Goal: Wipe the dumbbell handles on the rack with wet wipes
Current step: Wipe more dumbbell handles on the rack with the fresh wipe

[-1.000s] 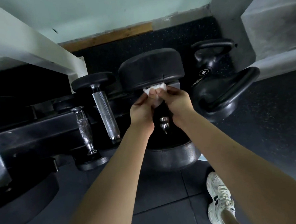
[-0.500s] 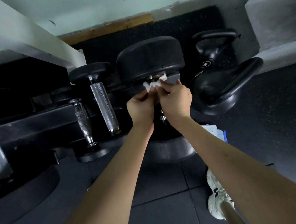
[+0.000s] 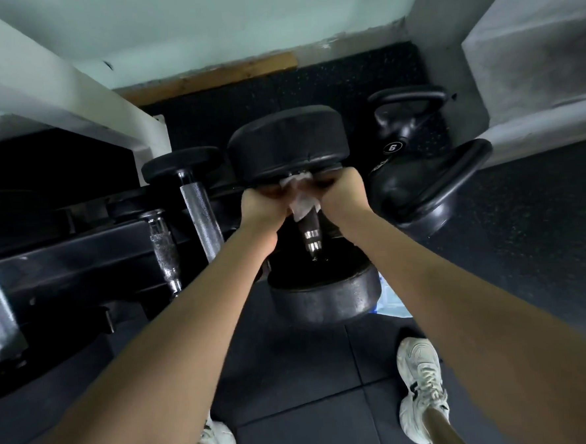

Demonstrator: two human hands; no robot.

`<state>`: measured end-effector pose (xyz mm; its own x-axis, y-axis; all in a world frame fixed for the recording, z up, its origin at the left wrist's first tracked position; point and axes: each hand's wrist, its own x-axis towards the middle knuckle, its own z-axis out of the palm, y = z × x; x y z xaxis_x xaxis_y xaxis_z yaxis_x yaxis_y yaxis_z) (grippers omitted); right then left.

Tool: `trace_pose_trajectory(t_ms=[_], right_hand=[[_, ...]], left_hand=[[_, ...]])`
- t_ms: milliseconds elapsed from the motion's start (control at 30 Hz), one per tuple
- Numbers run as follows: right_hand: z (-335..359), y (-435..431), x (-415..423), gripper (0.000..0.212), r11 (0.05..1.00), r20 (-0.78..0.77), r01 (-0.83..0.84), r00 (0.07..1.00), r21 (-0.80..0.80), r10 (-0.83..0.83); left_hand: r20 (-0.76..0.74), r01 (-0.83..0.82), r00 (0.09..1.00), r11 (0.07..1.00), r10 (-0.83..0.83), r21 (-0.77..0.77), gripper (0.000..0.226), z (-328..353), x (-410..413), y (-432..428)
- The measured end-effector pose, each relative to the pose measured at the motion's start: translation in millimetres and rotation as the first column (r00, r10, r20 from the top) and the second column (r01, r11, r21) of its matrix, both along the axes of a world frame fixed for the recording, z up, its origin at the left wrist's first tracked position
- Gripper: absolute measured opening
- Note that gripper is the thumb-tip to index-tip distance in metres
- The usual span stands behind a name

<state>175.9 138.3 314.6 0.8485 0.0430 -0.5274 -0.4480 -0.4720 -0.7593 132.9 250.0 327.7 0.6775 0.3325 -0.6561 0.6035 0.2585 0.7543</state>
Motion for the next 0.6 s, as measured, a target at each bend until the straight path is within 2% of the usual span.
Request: trace_pose_trajectory(t_ms=[67,167,233,300,333,467,533,600], right_hand=[[-0.8,-0.5,1.3,0.015,0.996,-0.012,0.032,0.999,0.081,-0.031],[0.5,-11.6,-7.8,0.019,0.983,-0.043,-0.031,0.998,0.183,0.039],[1.2,-18.0,-13.3,0.02,0.984,-0.02,-0.125,0.991,0.13,0.129],[1.9,-25.5,-18.5,0.039,0.969,-0.028,-0.245,0.969,0.022,0.246],[2.2,-30.3,-22.5,0.047,0.955,-0.044,-0.297,0.954,-0.003,0.297],[3.0,-44.3,-35.3,0.053,0.868,-0.122,-0.492,0.868,-0.065,0.482],[3.0,-42.3,-32.0,0.055,0.819,-0.155,-0.556,0.829,-0.14,0.537],[4.7,-38.1,-29.3,0.049,0.779,-0.186,-0.59,0.807,-0.21,0.561]], left_hand=[[0.037,-0.042,0.998,0.999,0.043,-0.032,0.01,-0.8,0.5,-2.6],[0.041,0.007,0.999,1.0,-0.006,-0.023,0.021,-7.3,-6.5,-1.6],[0.001,0.101,0.995,0.993,-0.101,0.056,0.022,-10.0,-11.7,-0.6],[-0.067,0.238,0.971,0.96,-0.23,0.151,0.024,-11.1,-16.9,-0.8],[-0.088,0.318,0.948,0.927,-0.307,0.197,0.027,-11.9,-21.3,-0.8],[-0.179,0.597,0.802,0.763,-0.57,0.247,0.035,-14.2,-34.8,-2.4],[-0.248,0.674,0.739,0.681,-0.627,0.286,0.037,-13.2,-34.4,-3.9],[-0.295,0.698,0.716,0.654,-0.633,0.29,0.037,-12.0,-30.0,-6.0]])
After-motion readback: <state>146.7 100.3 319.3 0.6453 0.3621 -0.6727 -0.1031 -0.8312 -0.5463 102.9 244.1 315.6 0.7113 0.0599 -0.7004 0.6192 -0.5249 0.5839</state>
